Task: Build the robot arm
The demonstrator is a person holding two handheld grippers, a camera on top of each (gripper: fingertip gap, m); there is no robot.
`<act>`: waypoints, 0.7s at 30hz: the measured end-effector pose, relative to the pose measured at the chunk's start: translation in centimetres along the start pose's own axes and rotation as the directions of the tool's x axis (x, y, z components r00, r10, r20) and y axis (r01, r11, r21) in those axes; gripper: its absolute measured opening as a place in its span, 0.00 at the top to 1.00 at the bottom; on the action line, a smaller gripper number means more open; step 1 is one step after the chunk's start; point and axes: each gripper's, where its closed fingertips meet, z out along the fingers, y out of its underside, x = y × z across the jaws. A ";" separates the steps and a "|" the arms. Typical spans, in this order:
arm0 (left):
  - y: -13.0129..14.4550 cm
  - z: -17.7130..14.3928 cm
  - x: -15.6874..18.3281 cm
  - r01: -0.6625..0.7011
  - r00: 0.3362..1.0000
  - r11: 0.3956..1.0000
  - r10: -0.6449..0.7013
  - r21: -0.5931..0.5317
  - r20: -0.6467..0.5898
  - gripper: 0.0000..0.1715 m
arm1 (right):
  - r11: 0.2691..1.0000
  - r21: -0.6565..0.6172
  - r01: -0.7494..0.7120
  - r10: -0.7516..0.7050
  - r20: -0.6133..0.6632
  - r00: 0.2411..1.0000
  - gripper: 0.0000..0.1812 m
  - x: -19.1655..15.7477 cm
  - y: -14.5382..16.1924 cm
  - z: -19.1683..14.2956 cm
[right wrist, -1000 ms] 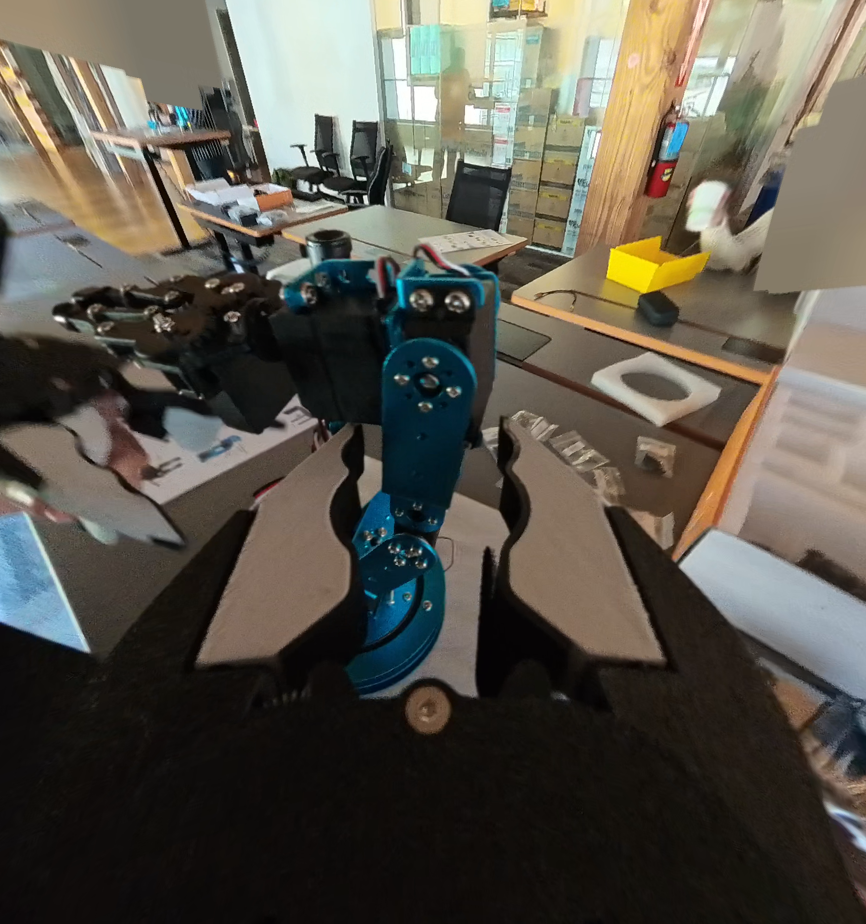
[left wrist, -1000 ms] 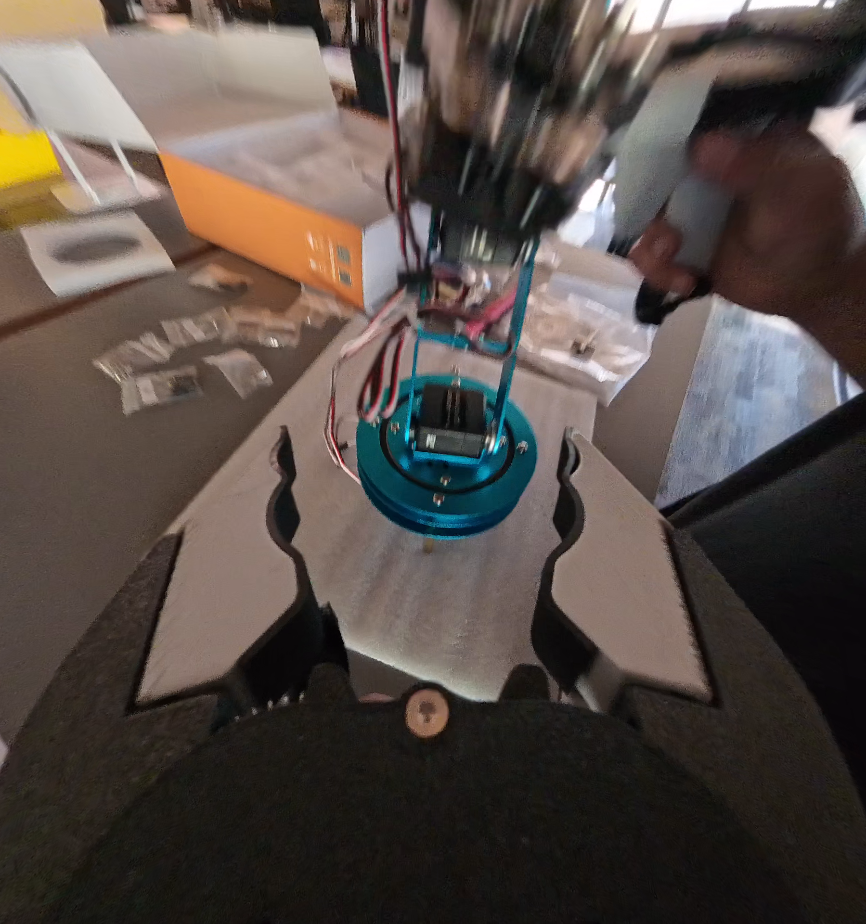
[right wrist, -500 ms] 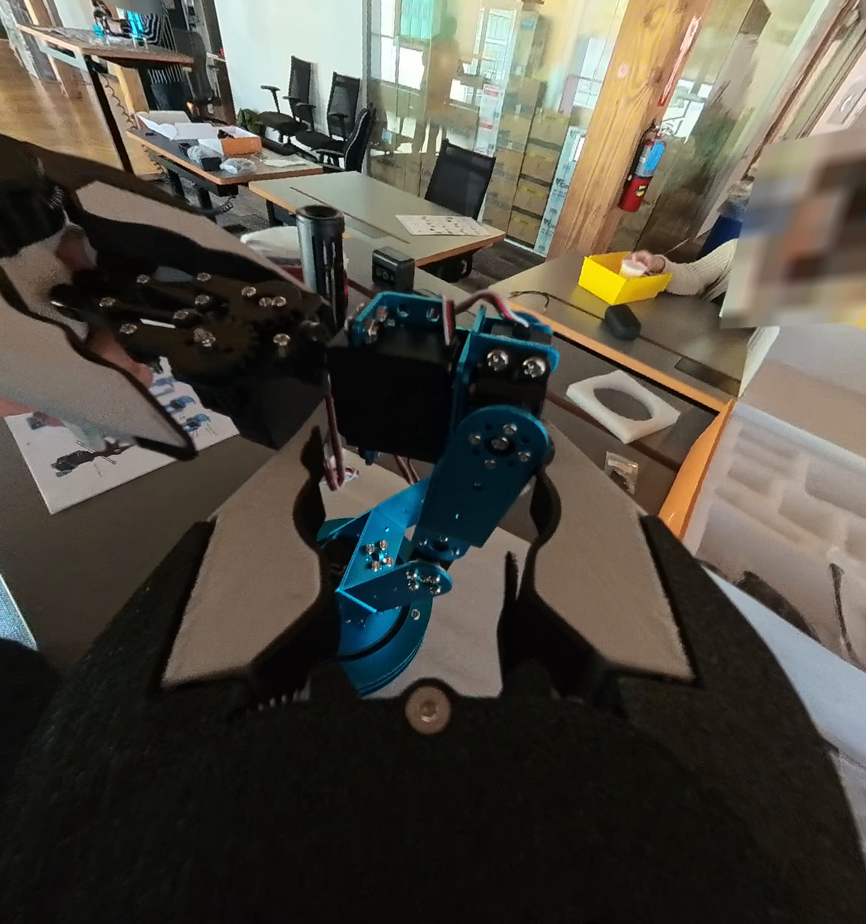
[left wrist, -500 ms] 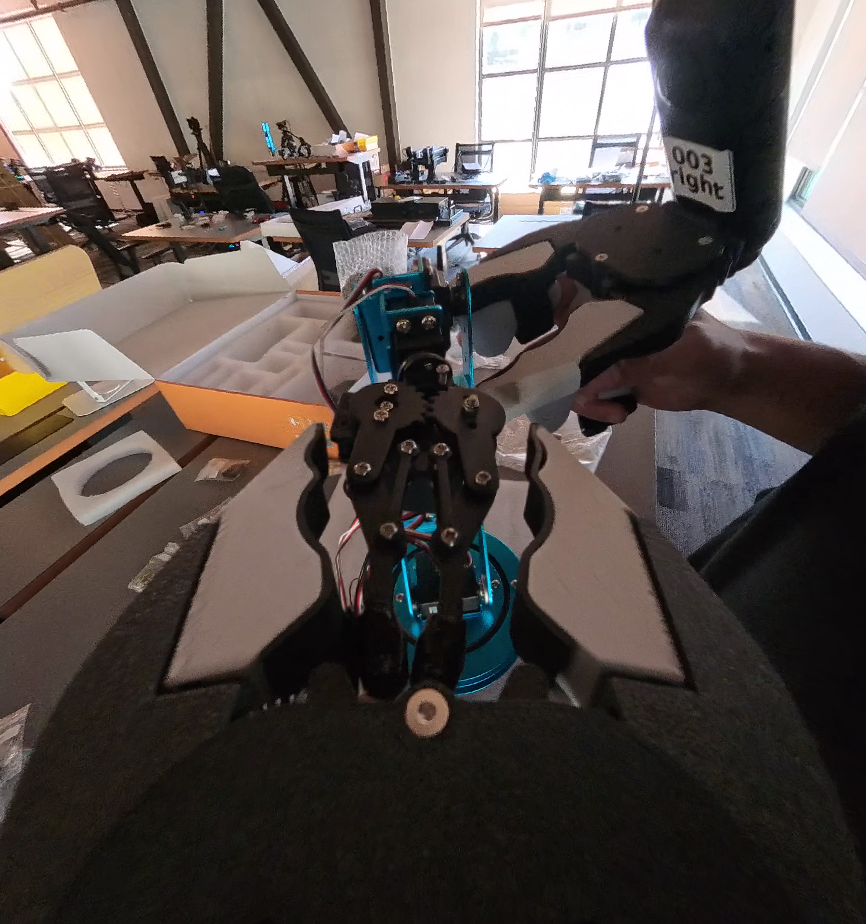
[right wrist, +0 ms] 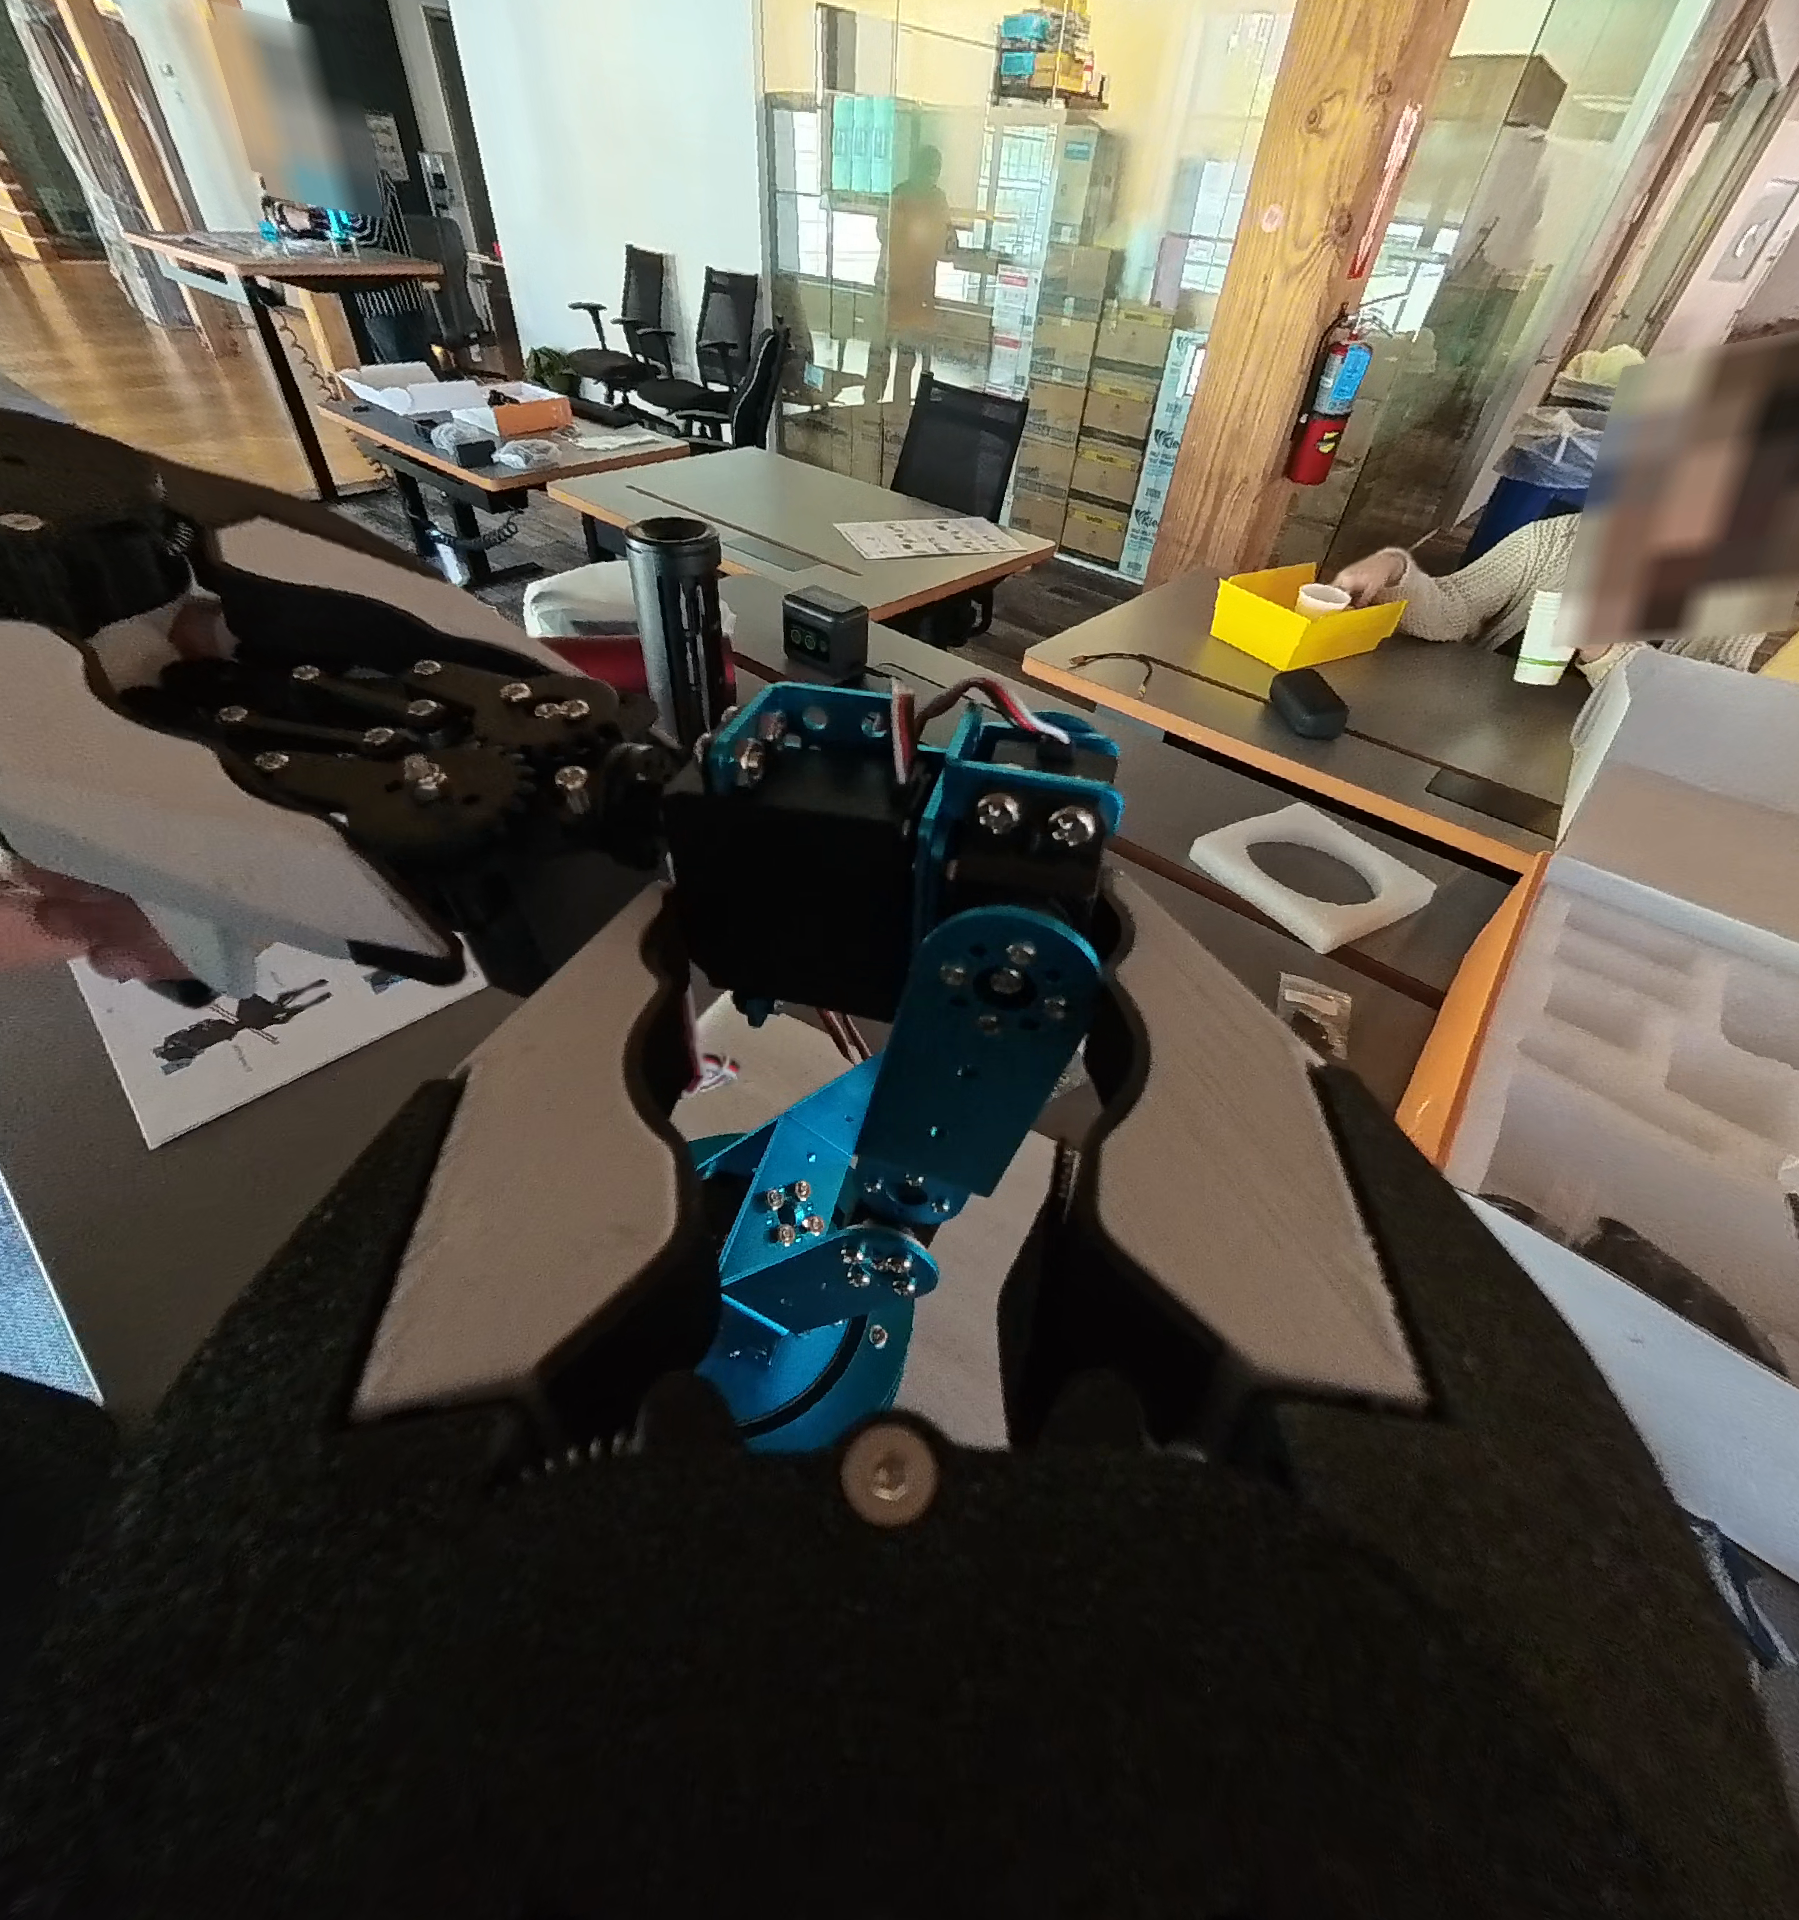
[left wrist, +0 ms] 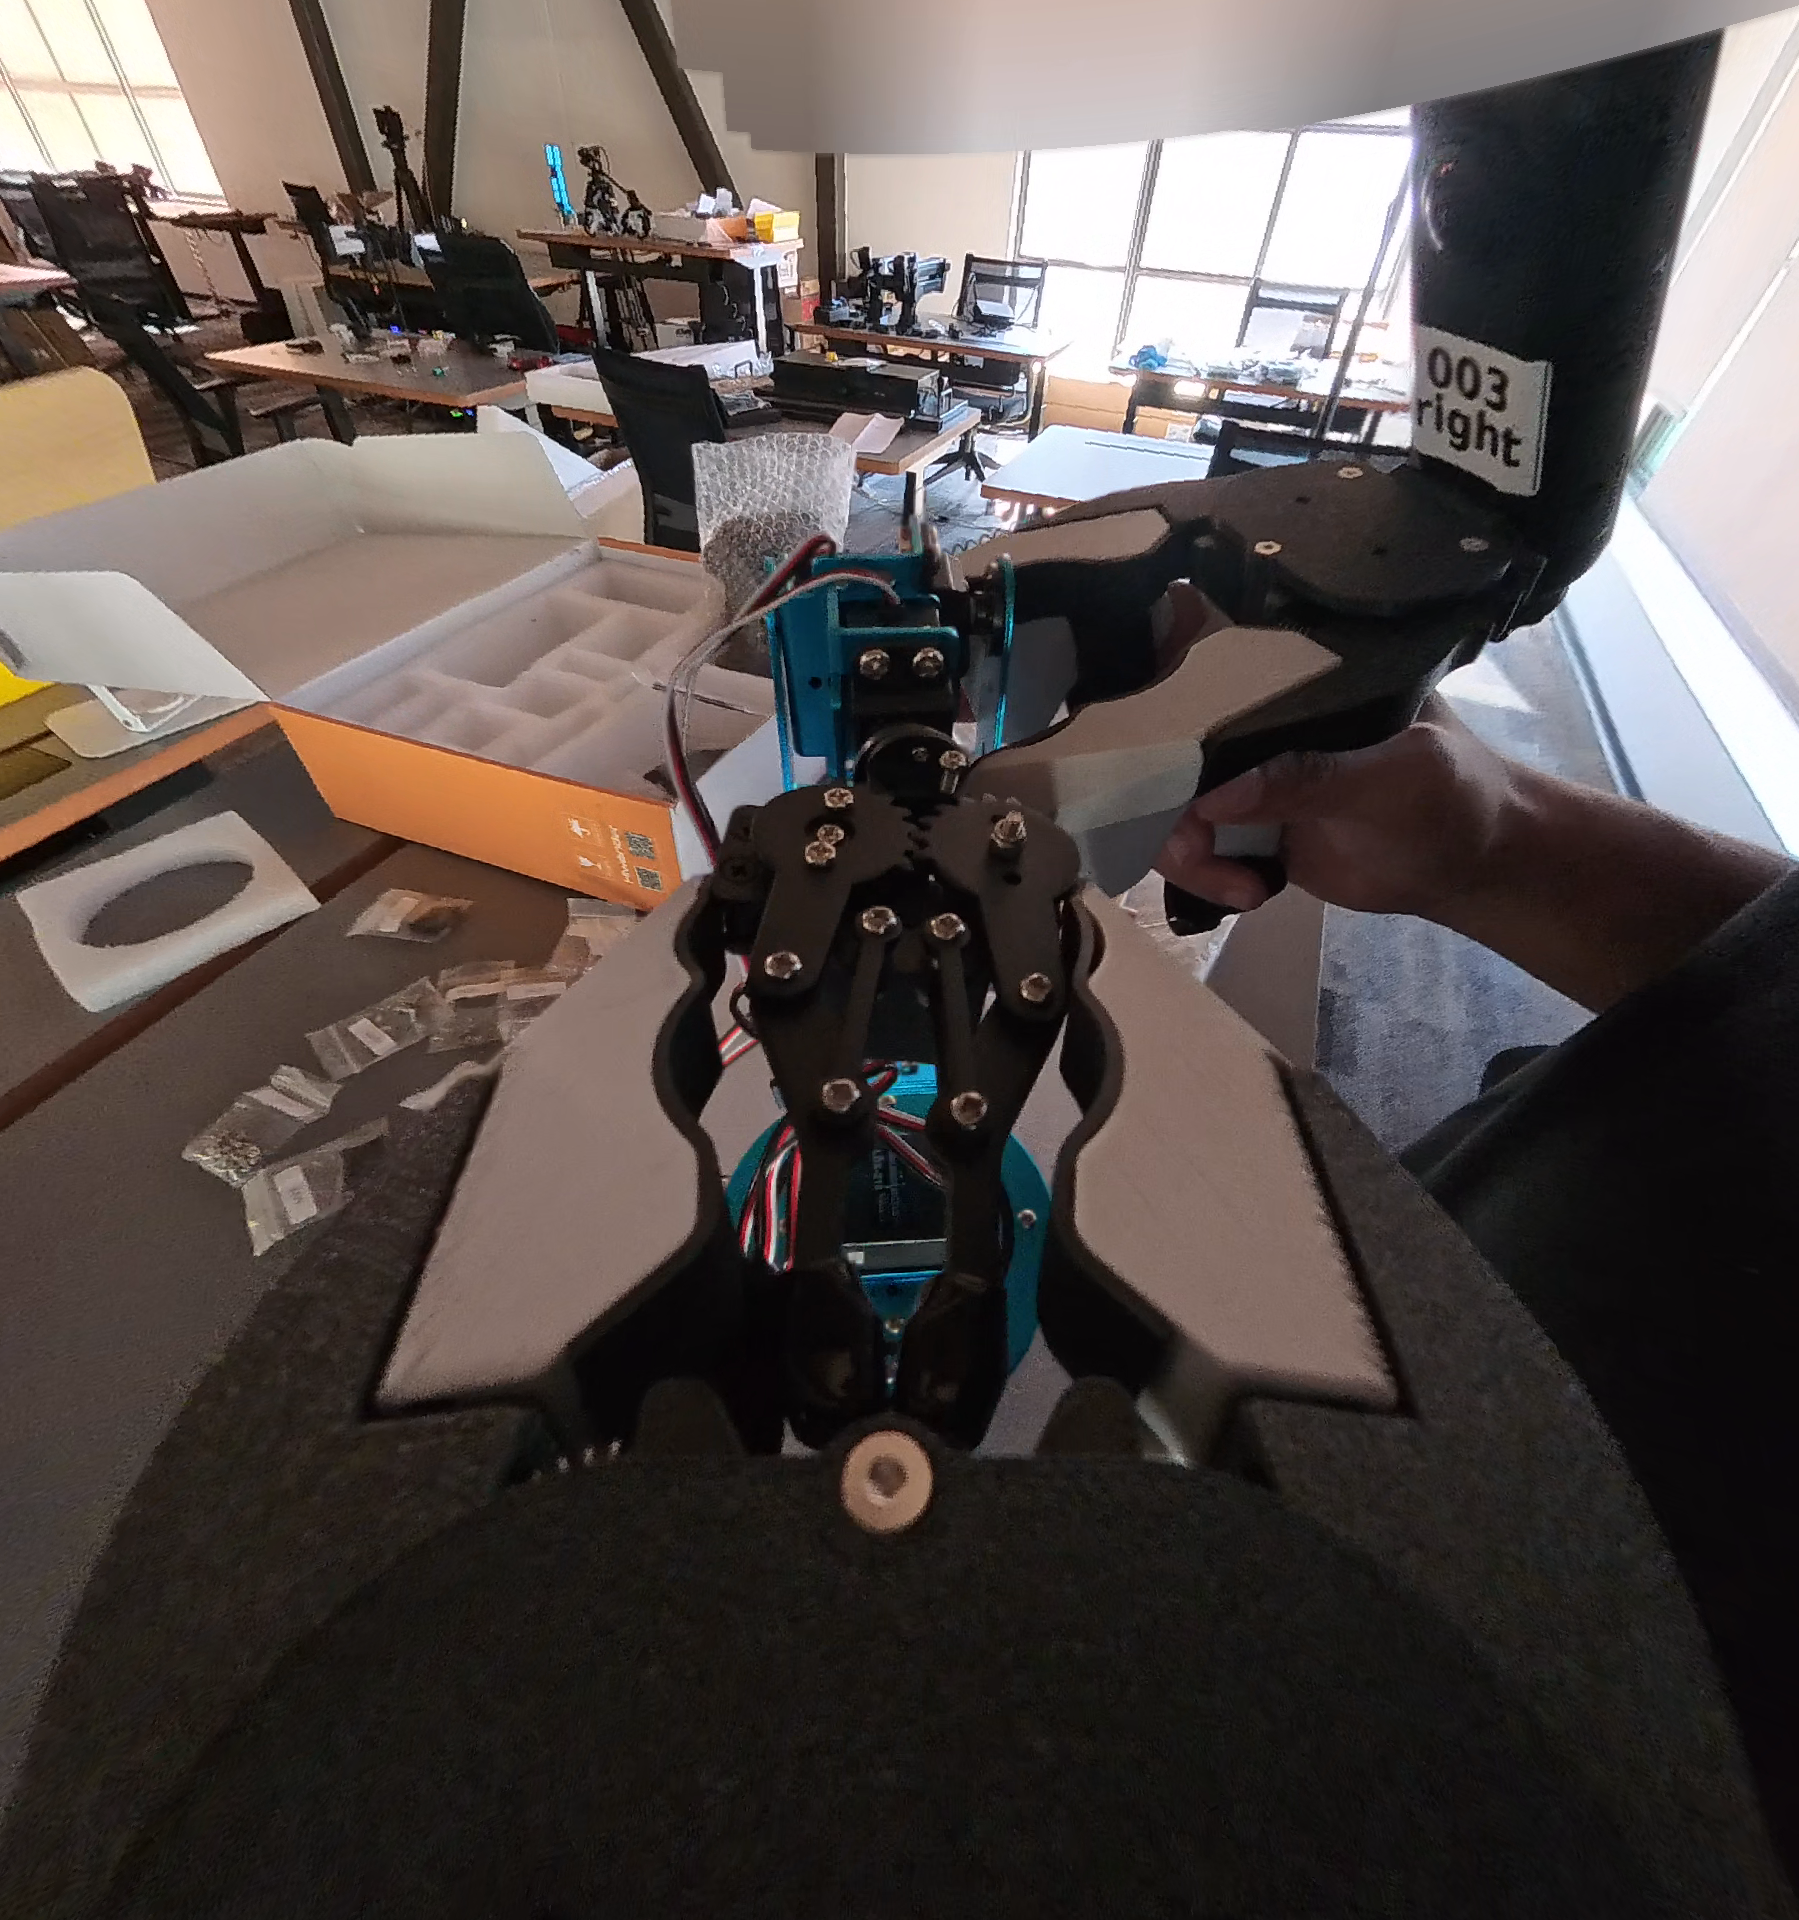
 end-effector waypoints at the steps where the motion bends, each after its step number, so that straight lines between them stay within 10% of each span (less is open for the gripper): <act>1: 0.0 0.0 0.0 0.012 1.000 1.000 -0.012 0.003 -0.003 0.62 | 1.000 -0.001 -0.002 0.002 0.001 1.000 0.58 0.0 0.0 0.0; 21: 0.0 0.0 -0.3 -0.275 0.962 0.962 0.274 -0.006 -0.006 0.63 | 1.000 -0.018 0.018 -0.015 0.132 0.991 0.58 -0.2 0.2 -0.8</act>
